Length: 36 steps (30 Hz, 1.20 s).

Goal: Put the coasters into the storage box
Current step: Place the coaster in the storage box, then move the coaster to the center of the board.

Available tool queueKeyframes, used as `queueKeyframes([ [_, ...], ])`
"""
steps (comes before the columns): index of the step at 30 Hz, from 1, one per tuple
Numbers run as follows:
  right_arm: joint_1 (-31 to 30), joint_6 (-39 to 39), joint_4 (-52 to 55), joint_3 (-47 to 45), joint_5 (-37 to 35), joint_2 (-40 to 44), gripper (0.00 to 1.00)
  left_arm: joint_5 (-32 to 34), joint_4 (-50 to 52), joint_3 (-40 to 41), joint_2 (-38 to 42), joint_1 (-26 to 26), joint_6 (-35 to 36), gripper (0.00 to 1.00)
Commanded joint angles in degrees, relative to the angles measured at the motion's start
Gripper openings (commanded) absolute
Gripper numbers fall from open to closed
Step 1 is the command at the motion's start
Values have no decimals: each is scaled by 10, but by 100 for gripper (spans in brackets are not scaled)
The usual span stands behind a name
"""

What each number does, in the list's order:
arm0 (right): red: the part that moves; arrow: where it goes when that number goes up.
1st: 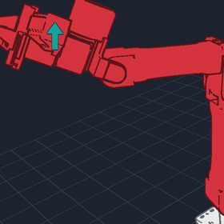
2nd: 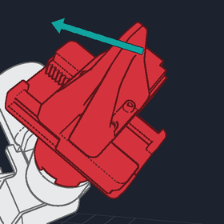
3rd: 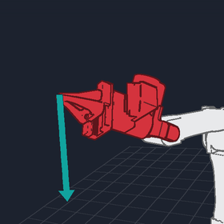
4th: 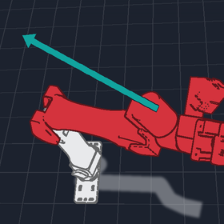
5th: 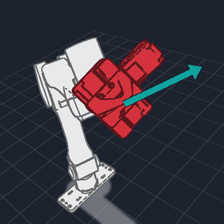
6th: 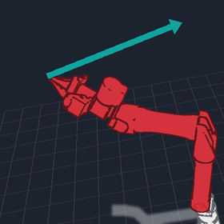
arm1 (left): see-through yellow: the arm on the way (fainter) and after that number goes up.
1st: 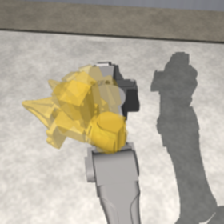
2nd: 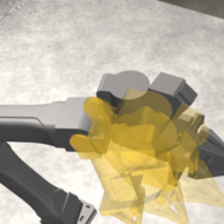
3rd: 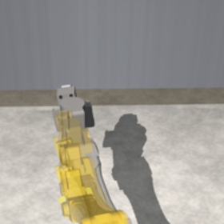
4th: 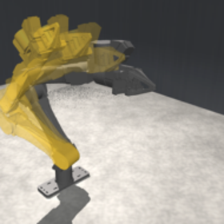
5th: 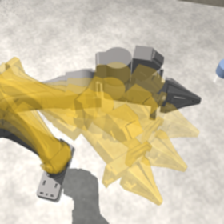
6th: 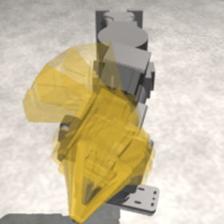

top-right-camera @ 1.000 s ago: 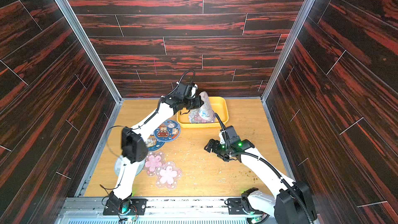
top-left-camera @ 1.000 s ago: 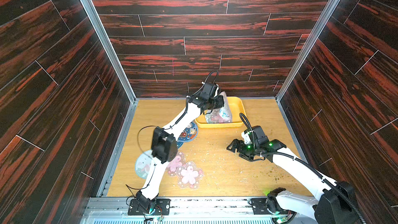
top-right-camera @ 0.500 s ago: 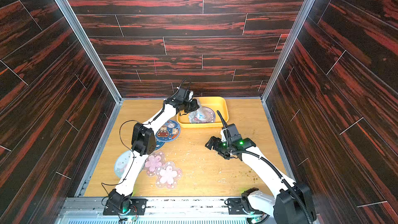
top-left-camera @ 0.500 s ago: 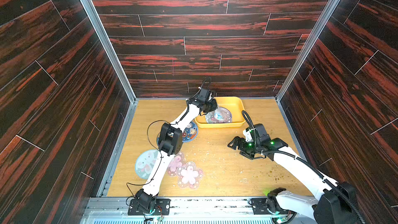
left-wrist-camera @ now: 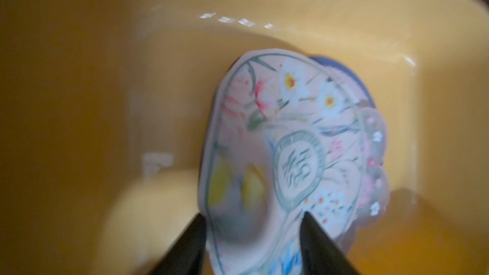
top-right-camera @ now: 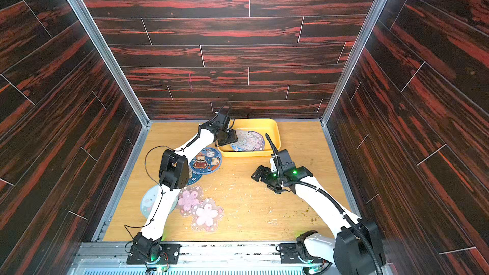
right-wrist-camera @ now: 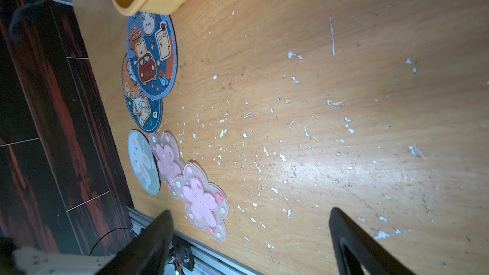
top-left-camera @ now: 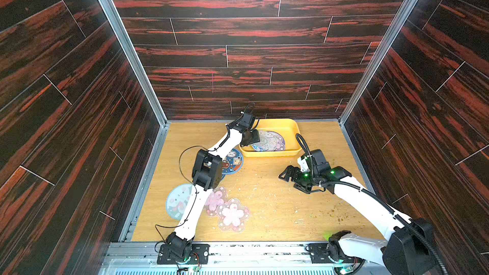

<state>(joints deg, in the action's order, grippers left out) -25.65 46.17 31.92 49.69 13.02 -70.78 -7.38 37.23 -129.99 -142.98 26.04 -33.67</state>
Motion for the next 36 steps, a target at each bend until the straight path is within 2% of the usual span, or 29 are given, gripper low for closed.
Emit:
queueKeyframes([
  [1,2,-11,2,20,9,-18,93,17,10,26,93,2,15,65],
  [4,2,-18,-3,23,15,-26,93,6,-16,86,136,2,4,69],
  [8,1,-26,-6,26,23,-33,93,-6,-110,221,221,3,-23,73],
  [15,1,-46,-7,36,40,-51,93,-12,-164,414,361,2,-50,76],
  [26,-7,-77,-15,32,65,-74,93,16,-150,709,603,6,-91,82],
  [31,-20,-86,-21,28,65,-81,93,33,-111,814,702,10,-110,89],
  [36,-35,-87,-32,26,65,-89,93,45,-70,911,805,21,-153,90],
])
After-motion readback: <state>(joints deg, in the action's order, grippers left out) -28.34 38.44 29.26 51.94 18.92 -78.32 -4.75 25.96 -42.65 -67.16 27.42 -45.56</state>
